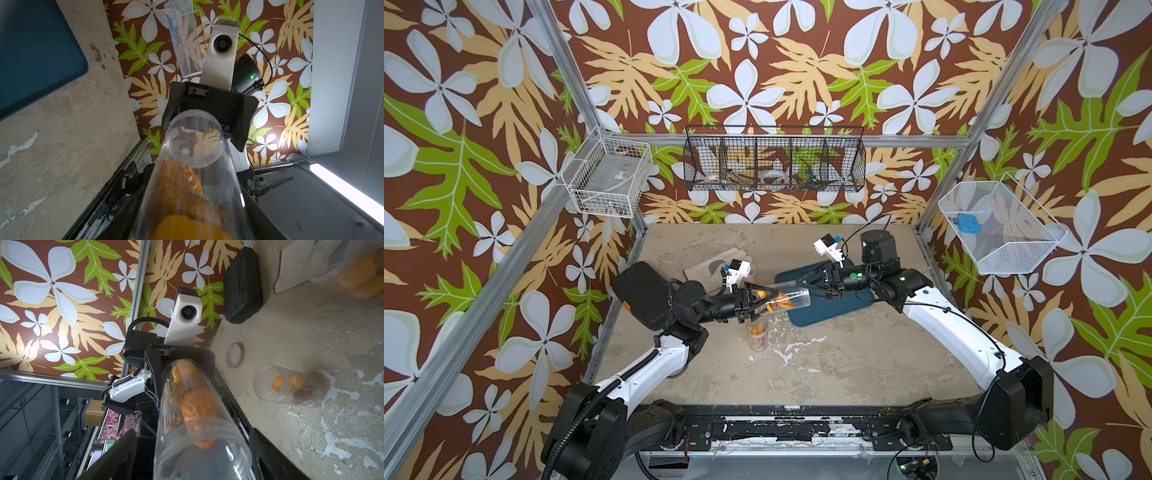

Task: Pour the cookies out of the jar
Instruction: Pick up the jar from the center of the board, then unscrew the lid from the jar.

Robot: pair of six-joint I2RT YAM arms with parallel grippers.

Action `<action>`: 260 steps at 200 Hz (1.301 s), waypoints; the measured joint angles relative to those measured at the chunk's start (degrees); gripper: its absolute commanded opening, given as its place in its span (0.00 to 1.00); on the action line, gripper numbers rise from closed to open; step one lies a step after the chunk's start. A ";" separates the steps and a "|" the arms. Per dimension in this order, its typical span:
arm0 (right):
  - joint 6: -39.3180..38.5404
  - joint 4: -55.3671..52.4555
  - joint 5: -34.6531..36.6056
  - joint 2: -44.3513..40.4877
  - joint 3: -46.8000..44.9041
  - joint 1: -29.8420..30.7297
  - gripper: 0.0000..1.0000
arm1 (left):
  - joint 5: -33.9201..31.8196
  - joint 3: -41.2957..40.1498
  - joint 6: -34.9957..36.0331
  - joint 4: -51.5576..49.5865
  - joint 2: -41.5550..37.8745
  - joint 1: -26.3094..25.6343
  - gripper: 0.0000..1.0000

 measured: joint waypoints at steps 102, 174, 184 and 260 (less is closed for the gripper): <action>0.83 -0.59 0.79 -3.32 -1.62 1.07 0.96 | -0.13 0.31 5.05 -10.86 -5.92 1.33 0.62; 5.18 3.93 1.07 -4.07 -5.20 1.66 0.97 | -1.31 3.02 10.10 -24.81 -11.56 3.17 0.63; 5.27 5.27 0.98 -4.57 -5.29 1.79 0.96 | -1.27 2.97 10.08 -25.44 -11.80 3.28 0.63; 8.68 12.00 0.61 -5.14 -7.52 2.01 0.92 | -0.26 -2.60 3.17 -13.29 -9.22 3.48 0.63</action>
